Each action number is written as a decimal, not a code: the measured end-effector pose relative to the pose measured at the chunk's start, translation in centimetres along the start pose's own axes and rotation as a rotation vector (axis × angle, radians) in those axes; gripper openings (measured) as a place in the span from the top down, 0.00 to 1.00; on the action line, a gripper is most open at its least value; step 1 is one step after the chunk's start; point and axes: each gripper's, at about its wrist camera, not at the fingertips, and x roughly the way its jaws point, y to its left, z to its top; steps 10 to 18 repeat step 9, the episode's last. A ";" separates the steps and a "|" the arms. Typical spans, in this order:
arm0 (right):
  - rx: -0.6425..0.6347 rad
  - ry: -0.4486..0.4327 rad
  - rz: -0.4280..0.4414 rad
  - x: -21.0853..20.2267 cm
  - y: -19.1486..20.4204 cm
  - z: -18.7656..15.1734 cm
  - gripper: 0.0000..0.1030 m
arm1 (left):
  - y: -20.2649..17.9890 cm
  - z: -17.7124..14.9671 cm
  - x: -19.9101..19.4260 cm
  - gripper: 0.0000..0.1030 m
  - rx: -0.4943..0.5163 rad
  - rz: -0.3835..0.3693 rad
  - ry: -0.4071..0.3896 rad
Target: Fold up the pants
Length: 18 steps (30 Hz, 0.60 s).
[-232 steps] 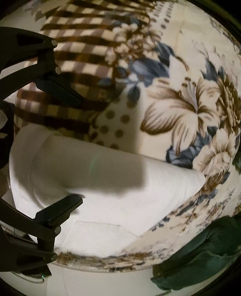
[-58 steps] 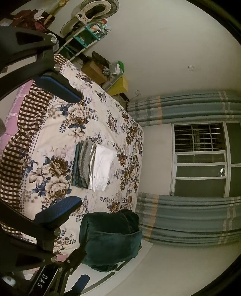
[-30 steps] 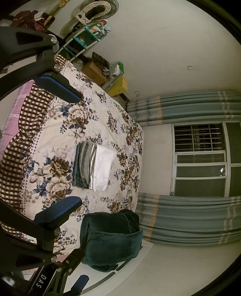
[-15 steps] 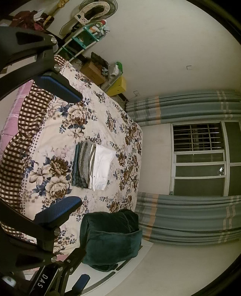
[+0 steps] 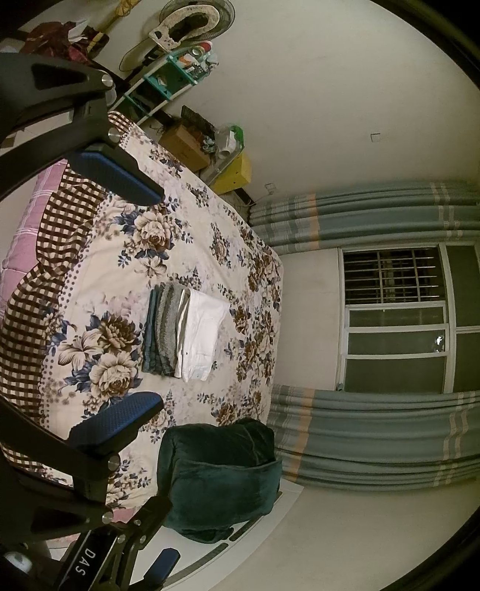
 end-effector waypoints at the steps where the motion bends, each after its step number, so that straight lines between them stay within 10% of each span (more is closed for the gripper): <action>1: 0.002 0.003 0.000 0.1 -0.1 0.0 0.00 | 0.1 -0.1 0.1 0.00 -0.002 -0.001 0.000; 18: 0.003 0.002 0.000 0.1 0.0 -0.1 0.00 | 0.3 0.5 -0.1 0.00 -0.003 -0.005 -0.006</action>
